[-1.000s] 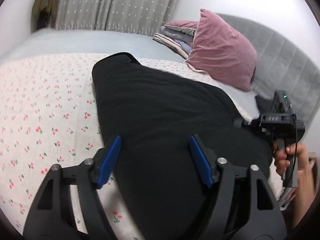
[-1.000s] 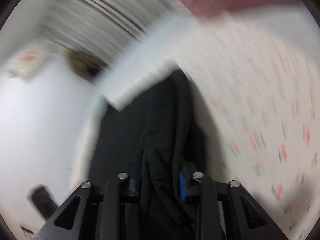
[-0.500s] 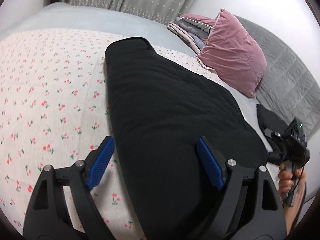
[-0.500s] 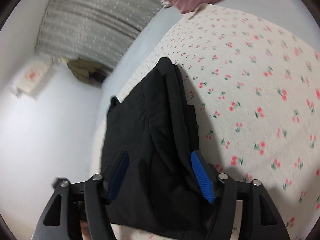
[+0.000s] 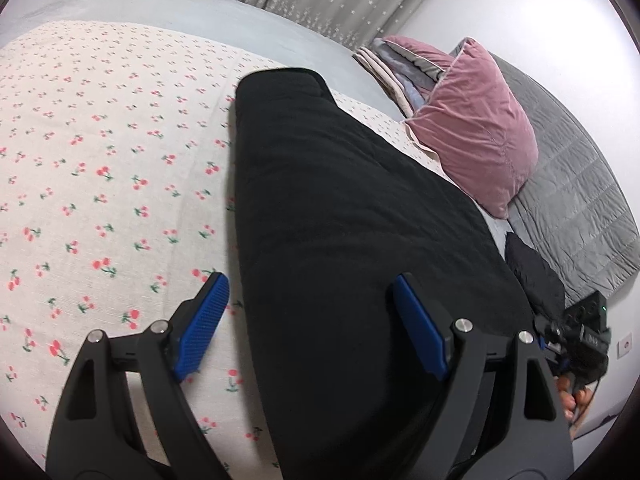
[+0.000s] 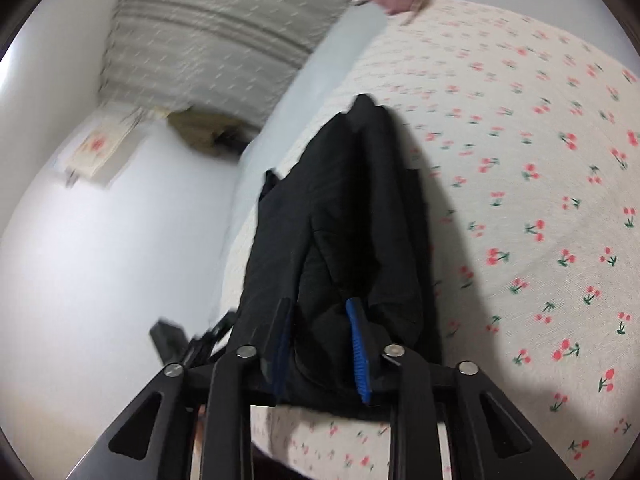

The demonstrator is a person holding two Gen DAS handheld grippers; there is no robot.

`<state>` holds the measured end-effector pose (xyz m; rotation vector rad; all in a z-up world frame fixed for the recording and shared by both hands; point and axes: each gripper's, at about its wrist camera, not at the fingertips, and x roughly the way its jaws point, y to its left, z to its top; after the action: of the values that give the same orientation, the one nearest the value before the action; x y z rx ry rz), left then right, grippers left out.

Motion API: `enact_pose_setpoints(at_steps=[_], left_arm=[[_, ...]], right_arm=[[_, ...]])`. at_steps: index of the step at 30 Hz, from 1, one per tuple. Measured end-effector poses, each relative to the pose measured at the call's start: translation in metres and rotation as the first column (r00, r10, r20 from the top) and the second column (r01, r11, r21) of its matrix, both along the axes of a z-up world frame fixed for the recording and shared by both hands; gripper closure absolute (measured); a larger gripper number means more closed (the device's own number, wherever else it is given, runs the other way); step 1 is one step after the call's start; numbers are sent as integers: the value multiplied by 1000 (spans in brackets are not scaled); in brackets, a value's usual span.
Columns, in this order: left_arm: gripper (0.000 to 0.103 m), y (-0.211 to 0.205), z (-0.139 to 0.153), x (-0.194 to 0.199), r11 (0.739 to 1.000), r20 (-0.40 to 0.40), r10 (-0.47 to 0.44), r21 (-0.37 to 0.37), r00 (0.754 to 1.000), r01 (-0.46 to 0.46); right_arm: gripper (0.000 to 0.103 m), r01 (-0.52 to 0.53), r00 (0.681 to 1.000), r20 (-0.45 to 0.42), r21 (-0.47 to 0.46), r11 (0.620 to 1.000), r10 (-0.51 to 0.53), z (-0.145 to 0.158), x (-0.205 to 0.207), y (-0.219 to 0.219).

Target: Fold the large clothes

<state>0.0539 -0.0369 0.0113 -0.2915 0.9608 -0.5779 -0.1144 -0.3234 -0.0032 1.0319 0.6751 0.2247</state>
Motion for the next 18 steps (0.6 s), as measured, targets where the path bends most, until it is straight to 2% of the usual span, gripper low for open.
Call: enact_pose_setpoints(at_steps=[3,4,5,6,8,10,12,14,18], left_arm=[[19,2,-2,2,1000,-8,-6,7,1000,6],[18,2,-3,2,1000,-13,-15,6,1000,15],[18,2,-4,3,1000,-17,-23,5,1000,23],[16,2,-5,4,1000,-19,-20,10,1000,20],[13,3,-4,5,1000,-19,-14,21,1000,15],[12,3,-4,7,999,-17,-12,29,1000,13],[9,3,-3,6,999,-7,-12,41,1000,12],[6,2,-3,8,998,6,-11,59,1000,10],[1,-4,-2,13,995,20,-17,95,1000,15]], right_arm=[[78,-58,993,-108,-125,991,44,-4,4,13],[76,-68,985,-166,-204,977,34,-10,9,17],[72,-72,980,-197,-236,969,25,-17,13,19],[65,-73,981,-193,-205,976,33,-24,16,17],[61,-69,983,-175,-122,990,47,-29,17,9],[52,-47,991,-124,-51,998,40,-25,12,-3],[30,26,997,-76,-45,999,-30,-18,4,-16],[25,152,988,-7,-58,987,-152,-12,-2,-28],[22,180,983,36,-54,982,-179,-6,12,-37]])
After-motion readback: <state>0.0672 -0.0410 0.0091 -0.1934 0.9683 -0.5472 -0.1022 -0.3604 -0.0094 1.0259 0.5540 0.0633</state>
